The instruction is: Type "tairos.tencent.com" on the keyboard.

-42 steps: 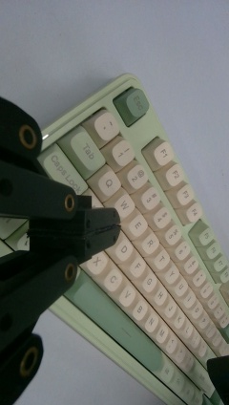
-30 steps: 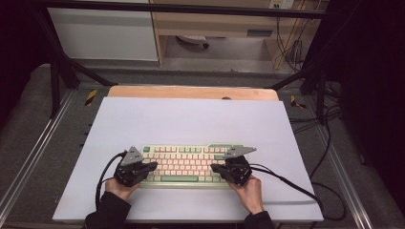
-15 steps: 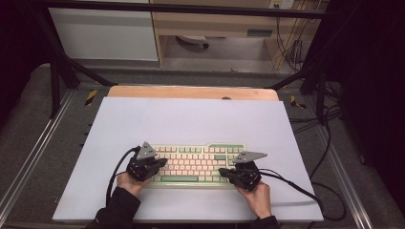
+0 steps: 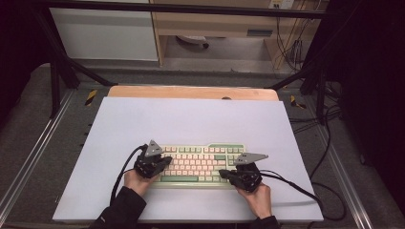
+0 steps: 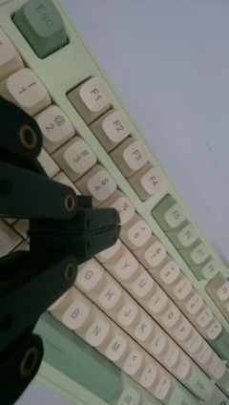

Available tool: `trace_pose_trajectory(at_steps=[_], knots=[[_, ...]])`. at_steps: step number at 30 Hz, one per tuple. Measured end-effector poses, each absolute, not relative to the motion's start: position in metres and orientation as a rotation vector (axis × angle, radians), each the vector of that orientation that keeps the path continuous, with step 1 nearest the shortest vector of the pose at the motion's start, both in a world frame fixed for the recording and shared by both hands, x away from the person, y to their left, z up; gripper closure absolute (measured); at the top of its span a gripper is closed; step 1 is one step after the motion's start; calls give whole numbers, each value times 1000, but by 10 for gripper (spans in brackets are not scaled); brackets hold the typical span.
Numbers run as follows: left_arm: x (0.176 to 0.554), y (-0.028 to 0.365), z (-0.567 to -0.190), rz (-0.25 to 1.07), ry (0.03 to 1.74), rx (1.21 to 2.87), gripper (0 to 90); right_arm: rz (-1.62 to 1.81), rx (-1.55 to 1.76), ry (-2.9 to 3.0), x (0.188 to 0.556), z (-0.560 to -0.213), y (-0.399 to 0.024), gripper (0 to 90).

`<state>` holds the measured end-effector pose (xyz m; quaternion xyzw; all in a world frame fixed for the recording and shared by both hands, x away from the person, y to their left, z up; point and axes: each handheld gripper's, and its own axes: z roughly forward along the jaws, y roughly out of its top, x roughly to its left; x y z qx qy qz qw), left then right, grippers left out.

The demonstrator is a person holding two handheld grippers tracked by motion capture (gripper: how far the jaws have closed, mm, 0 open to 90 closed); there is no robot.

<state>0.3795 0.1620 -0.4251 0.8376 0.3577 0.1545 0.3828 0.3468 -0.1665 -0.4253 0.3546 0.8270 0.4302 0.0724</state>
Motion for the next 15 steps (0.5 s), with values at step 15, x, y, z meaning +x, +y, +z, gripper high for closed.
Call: trace_pose_trajectory(at_steps=[15], knots=[[380, 159, -429, 392, 903, 2147, 900, 1300, 1058, 2490, 347, -425, -167, 900]])
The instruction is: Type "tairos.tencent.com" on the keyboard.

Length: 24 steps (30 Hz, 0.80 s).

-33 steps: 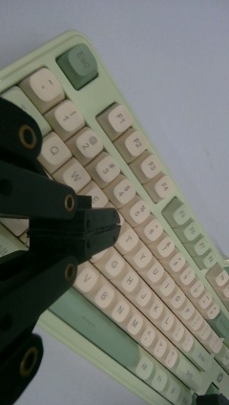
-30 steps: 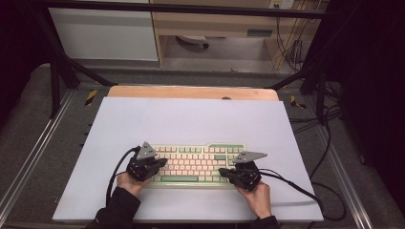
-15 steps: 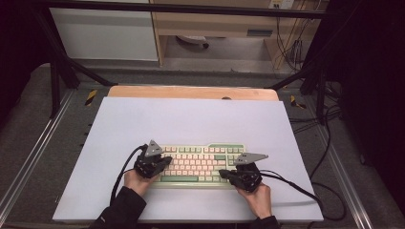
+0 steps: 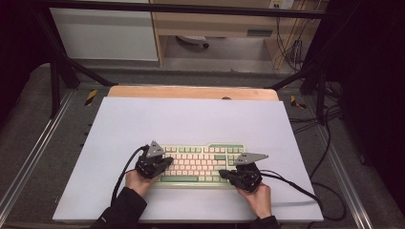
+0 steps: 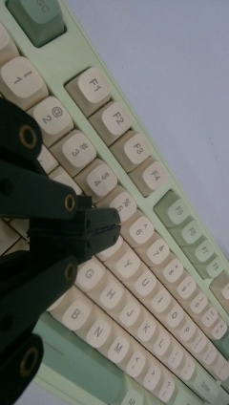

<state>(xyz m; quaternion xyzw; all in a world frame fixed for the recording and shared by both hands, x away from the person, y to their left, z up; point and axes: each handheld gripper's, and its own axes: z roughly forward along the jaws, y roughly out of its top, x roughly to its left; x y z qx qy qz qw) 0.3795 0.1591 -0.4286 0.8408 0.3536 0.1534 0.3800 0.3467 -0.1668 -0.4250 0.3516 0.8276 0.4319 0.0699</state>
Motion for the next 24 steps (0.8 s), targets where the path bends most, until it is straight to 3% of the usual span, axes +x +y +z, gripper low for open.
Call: trace_pose_trajectory(at_steps=[24], knots=[[360, 188, -418, 390, 882, 2104, 900, 1329, 1063, 2475, 345, -421, -167, 900]])
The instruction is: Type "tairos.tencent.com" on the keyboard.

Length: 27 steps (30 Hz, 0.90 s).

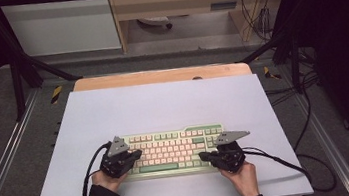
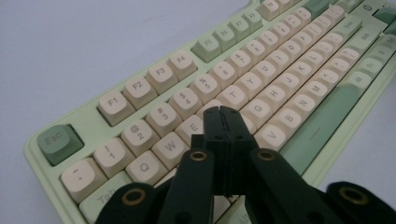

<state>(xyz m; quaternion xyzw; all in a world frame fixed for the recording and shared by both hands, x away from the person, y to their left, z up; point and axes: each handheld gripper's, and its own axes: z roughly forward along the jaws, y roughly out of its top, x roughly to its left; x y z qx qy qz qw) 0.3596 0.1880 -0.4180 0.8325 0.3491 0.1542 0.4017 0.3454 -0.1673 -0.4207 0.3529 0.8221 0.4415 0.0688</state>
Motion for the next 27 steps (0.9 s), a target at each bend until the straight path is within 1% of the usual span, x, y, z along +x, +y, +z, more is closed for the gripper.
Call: trace_pose_trajectory(at_steps=[12, 27], knots=[[349, 214, -419, 395, 909, 2074, 900, 1338, 1071, 2473, 349, -420, -159, 900], [342, 234, -421, 401, 939, 2053, 900, 1332, 1049, 2474, 367, -412, -125, 900]])
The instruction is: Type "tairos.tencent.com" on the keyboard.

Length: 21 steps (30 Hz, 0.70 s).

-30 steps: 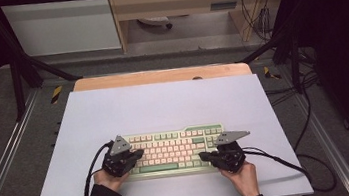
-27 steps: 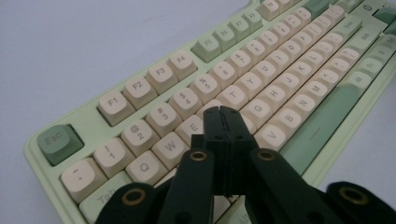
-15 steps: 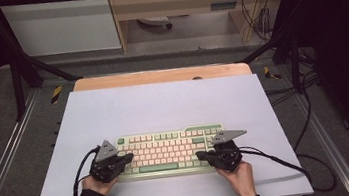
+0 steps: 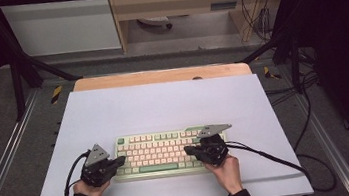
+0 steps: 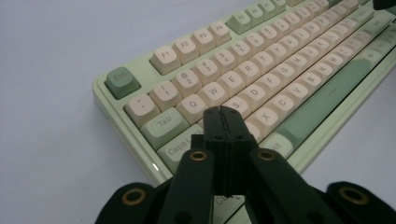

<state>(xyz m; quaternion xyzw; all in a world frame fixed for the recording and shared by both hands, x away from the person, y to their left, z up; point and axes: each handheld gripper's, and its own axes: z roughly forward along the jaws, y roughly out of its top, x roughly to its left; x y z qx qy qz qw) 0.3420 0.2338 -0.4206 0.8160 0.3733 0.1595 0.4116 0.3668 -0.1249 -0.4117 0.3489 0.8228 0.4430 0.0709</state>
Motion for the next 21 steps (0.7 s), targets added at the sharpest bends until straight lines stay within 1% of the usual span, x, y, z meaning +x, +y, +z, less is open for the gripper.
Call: trace_pose_trajectory(at_steps=[14, 21], knots=[[343, 233, -422, 398, 937, 2056, 900, 1276, 1057, 2480, 387, -419, -96, 900], [343, 233, -423, 396, 939, 2055, 900, 1241, 1061, 2490, 394, -423, -89, 900]])
